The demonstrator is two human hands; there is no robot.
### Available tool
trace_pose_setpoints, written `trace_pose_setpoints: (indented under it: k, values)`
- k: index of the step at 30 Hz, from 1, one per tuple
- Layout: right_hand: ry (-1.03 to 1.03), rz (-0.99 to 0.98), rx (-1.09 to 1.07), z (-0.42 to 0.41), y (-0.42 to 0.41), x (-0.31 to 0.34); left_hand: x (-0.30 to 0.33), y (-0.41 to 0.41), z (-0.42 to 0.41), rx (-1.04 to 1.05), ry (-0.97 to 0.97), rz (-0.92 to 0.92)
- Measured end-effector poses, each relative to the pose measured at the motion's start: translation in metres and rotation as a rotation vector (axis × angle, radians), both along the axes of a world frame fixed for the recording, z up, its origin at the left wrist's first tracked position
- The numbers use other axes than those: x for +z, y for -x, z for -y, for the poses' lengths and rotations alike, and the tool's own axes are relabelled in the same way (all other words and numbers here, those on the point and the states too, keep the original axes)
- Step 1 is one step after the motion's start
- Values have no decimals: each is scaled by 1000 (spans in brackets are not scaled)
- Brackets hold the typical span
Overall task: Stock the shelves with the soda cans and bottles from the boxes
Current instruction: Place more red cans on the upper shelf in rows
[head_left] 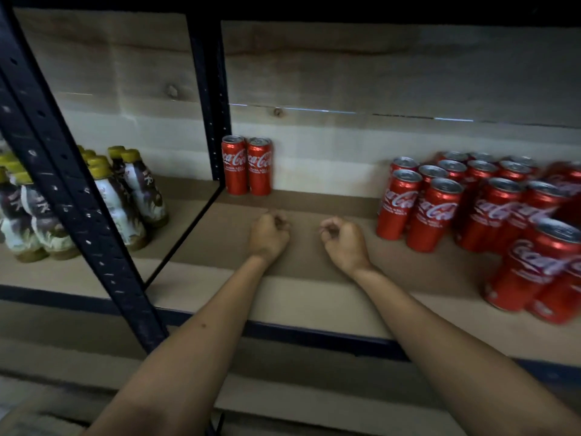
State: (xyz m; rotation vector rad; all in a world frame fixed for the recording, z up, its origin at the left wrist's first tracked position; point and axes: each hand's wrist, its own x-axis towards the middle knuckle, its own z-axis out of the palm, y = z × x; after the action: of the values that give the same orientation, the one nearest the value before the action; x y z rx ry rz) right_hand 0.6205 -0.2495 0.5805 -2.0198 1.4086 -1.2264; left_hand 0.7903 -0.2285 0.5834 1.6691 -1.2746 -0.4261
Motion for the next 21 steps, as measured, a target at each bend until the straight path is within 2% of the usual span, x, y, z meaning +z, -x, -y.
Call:
trace_pose_setpoints:
  k: [7, 14, 21]
  values:
    - [-88, 103, -201, -30, 75, 3, -6, 69, 2, -163, 24, -74]
    - [-82, 318, -509, -31, 134, 3, -3, 132, 16, -330, 38, -221]
    - [-151, 357, -464, -12, 150, 0, 1, 163, 35, -450, -45, -344]
